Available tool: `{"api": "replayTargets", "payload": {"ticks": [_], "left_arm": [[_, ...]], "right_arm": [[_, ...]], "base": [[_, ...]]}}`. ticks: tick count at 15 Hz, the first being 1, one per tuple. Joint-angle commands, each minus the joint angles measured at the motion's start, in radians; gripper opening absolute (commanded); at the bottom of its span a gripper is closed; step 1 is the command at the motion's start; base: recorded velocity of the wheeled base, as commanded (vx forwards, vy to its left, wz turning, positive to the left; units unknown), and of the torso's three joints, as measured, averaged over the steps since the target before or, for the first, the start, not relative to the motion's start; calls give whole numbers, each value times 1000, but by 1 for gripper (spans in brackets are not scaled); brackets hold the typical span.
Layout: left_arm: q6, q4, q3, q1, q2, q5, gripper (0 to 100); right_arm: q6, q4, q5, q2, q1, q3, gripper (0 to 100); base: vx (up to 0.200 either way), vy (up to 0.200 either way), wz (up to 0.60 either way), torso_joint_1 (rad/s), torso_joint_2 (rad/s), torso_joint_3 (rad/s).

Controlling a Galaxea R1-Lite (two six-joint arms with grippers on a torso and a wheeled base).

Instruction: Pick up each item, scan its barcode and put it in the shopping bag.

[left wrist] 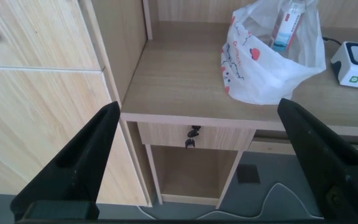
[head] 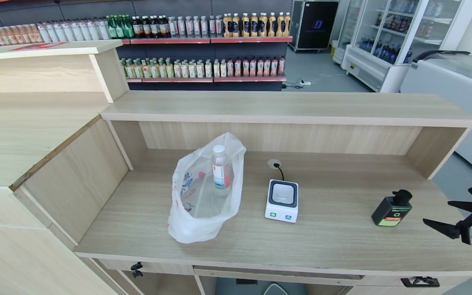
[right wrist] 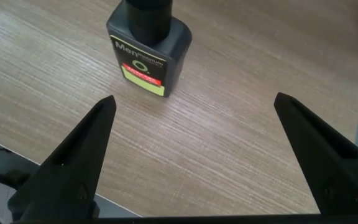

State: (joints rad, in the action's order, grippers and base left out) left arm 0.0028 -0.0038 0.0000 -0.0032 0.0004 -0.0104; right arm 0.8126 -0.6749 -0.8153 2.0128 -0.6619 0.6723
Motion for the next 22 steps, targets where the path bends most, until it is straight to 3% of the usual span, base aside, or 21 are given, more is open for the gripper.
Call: {"api": "replayTargets", "payload": {"ticks": [1, 10, 22], "left_arm": [[0, -1, 0, 0, 0, 0, 100], [0, -1, 0, 0, 0, 0, 100], [0, -1, 0, 0, 0, 0, 100]], "right_arm": [[20, 0, -1, 32, 22, 1, 100], [97, 0, -39, 142, 77, 110, 100], [172, -2, -58, 184, 170, 98, 100]], "base": [[0, 0, 0, 0, 0, 0], [0, 0, 0, 0, 0, 0], [0, 0, 0, 0, 0, 0]]}}
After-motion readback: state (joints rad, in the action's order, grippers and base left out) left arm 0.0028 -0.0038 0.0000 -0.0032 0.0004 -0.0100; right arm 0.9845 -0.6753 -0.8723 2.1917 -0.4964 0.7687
